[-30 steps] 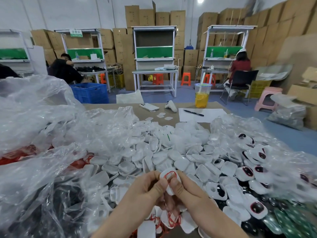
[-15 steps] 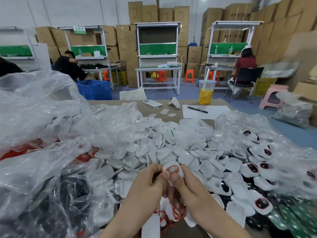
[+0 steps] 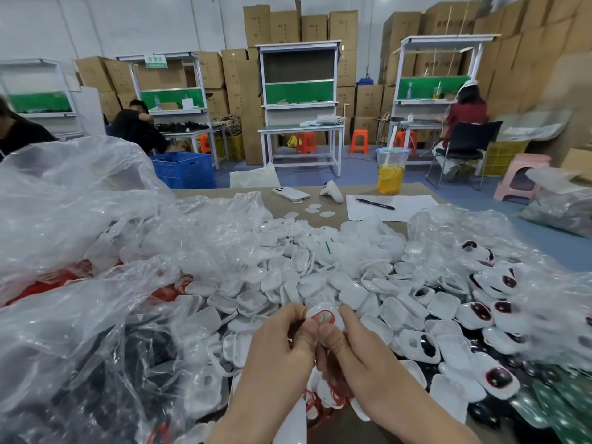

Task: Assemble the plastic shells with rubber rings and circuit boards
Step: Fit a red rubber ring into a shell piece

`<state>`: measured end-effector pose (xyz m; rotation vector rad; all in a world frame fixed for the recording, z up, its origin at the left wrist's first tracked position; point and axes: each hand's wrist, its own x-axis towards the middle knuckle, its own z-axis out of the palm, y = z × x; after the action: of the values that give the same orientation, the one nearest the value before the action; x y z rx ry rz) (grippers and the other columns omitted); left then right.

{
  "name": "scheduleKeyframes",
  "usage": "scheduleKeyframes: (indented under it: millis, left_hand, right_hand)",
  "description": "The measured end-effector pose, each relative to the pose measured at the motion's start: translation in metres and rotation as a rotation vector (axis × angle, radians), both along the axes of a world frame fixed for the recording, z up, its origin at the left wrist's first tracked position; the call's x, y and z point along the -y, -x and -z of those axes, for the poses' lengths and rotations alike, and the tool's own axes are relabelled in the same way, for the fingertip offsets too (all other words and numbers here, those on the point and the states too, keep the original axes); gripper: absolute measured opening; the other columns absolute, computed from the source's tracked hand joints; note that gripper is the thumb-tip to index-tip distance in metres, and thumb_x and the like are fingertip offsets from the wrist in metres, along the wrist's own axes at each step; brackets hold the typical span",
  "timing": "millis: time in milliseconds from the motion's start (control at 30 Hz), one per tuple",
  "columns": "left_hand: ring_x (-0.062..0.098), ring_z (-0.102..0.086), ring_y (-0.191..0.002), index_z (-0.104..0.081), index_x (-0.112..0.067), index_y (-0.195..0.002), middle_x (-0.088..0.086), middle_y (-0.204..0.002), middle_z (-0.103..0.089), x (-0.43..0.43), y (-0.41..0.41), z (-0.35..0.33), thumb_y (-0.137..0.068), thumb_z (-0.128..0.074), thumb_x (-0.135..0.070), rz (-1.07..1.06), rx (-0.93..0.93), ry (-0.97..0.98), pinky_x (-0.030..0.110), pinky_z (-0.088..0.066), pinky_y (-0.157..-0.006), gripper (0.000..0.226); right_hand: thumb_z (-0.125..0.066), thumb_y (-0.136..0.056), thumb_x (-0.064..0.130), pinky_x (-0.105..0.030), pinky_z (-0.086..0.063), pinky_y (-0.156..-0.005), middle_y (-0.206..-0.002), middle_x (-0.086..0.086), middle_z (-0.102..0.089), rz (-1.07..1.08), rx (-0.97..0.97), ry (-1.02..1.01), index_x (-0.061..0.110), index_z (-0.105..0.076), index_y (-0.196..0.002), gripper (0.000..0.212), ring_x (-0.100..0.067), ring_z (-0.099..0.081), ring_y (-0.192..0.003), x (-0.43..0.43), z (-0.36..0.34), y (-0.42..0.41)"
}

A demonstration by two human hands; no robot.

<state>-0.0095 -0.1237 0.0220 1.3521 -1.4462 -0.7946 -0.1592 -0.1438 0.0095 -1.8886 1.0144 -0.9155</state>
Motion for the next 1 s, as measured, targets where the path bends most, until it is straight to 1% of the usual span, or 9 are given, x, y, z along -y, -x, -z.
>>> scheduleKeyframes:
  millis: [133, 200, 333, 400, 500, 667, 767, 867, 1000]
  left_hand:
    - [0.014, -0.064, -0.062, -0.064, -0.023, -0.086, 0.0, -0.066, -0.069, -0.001, 0.003, 0.002, -0.102, -0.054, -0.022, -0.012, 0.041, 0.056, 0.03, -0.052, -0.067, 0.019]
    - [0.007, -0.066, -0.065, -0.065, -0.026, -0.086, -0.004, -0.074, -0.07, -0.001, 0.004, 0.001, -0.1, -0.059, -0.025, -0.042, 0.044, 0.1, 0.018, -0.049, -0.061, 0.015]
    - [-0.002, -0.063, -0.09, -0.067, -0.045, -0.092, -0.019, -0.095, -0.067, 0.0, 0.001, -0.004, -0.092, -0.061, -0.047, -0.081, 0.118, 0.161, 0.007, -0.043, -0.072, 0.006]
    - [-0.005, -0.062, -0.095, -0.068, -0.05, -0.095, -0.026, -0.102, -0.065, -0.003, -0.004, -0.004, -0.091, -0.055, -0.055, -0.067, 0.16, 0.16, 0.007, -0.042, -0.077, 0.015]
    - [-0.011, -0.058, -0.098, -0.06, -0.054, -0.105, -0.038, -0.106, -0.06, -0.011, -0.017, -0.008, -0.095, -0.053, -0.044, -0.13, 0.248, 0.164, 0.009, -0.046, -0.076, 0.015]
    - [-0.012, -0.057, -0.095, -0.059, -0.032, -0.127, -0.026, -0.103, -0.06, -0.005, -0.053, -0.046, -0.1, -0.052, -0.025, -0.341, 0.378, 0.296, 0.017, -0.052, -0.08, 0.028]
    - [0.006, -0.06, -0.098, -0.062, -0.02, -0.128, -0.007, -0.112, -0.064, 0.004, -0.082, -0.089, -0.102, -0.048, -0.019, -0.517, 0.525, 0.435, 0.026, -0.046, -0.087, 0.03]
    - [0.034, -0.057, -0.114, -0.061, -0.012, -0.13, 0.013, -0.124, -0.065, 0.021, -0.121, -0.121, -0.101, -0.045, -0.018, -0.684, 0.729, 0.238, 0.046, -0.045, -0.094, 0.033]
    - [0.037, -0.054, -0.116, -0.061, -0.013, -0.126, 0.016, -0.125, -0.064, 0.026, -0.156, -0.134, -0.102, -0.045, -0.025, -0.698, 0.875, -0.113, 0.046, -0.045, -0.096, 0.032]
  right_hand:
    - [-0.035, -0.093, 0.067, -0.019, -0.045, -0.055, -0.065, 0.012, -0.065, 0.009, 0.067, -0.033, 0.04, -0.045, -0.096, 0.029, -0.005, -0.055, -0.054, -0.001, 0.001, 0.001]
    - [-0.037, -0.091, 0.07, -0.019, -0.042, -0.055, -0.062, 0.013, -0.061, 0.031, 0.091, -0.029, 0.048, -0.045, -0.093, 0.024, -0.004, -0.051, -0.055, -0.001, 0.001, 0.002]
    - [-0.044, -0.093, 0.07, -0.037, -0.05, -0.065, -0.075, 0.002, -0.067, 0.099, 0.139, 0.021, 0.036, -0.054, -0.091, 0.036, -0.02, -0.063, -0.068, -0.001, -0.002, 0.0]
    - [-0.046, -0.089, 0.072, -0.038, -0.052, -0.067, -0.081, 0.0, -0.07, 0.127, 0.164, 0.012, 0.035, -0.06, -0.093, 0.04, -0.024, -0.065, -0.074, -0.001, -0.005, -0.001]
    - [-0.057, -0.095, 0.049, -0.029, -0.059, -0.066, -0.092, 0.01, -0.076, 0.149, 0.307, -0.08, 0.036, -0.065, -0.091, 0.016, -0.01, -0.071, -0.08, 0.003, -0.007, -0.001]
    - [-0.062, -0.096, 0.021, -0.017, -0.055, -0.068, -0.097, 0.003, -0.078, 0.207, 0.544, -0.183, 0.013, -0.066, -0.099, 0.01, -0.017, -0.076, -0.082, 0.008, -0.015, 0.002]
    - [-0.064, -0.093, 0.023, -0.018, -0.056, -0.07, -0.099, 0.003, -0.078, 0.203, 0.607, -0.196, 0.013, -0.068, -0.099, 0.012, -0.017, -0.075, -0.088, 0.008, -0.023, -0.003]
    - [-0.066, -0.091, 0.026, -0.017, -0.056, -0.073, -0.101, 0.003, -0.078, 0.195, 0.645, -0.19, 0.01, -0.067, -0.098, 0.017, -0.016, -0.075, -0.09, 0.011, -0.029, -0.01]
    - [-0.063, -0.096, 0.018, -0.017, -0.056, -0.072, -0.1, 0.004, -0.078, 0.18, 0.684, -0.182, 0.004, -0.065, -0.101, 0.015, -0.016, -0.075, -0.089, 0.023, -0.038, -0.022]
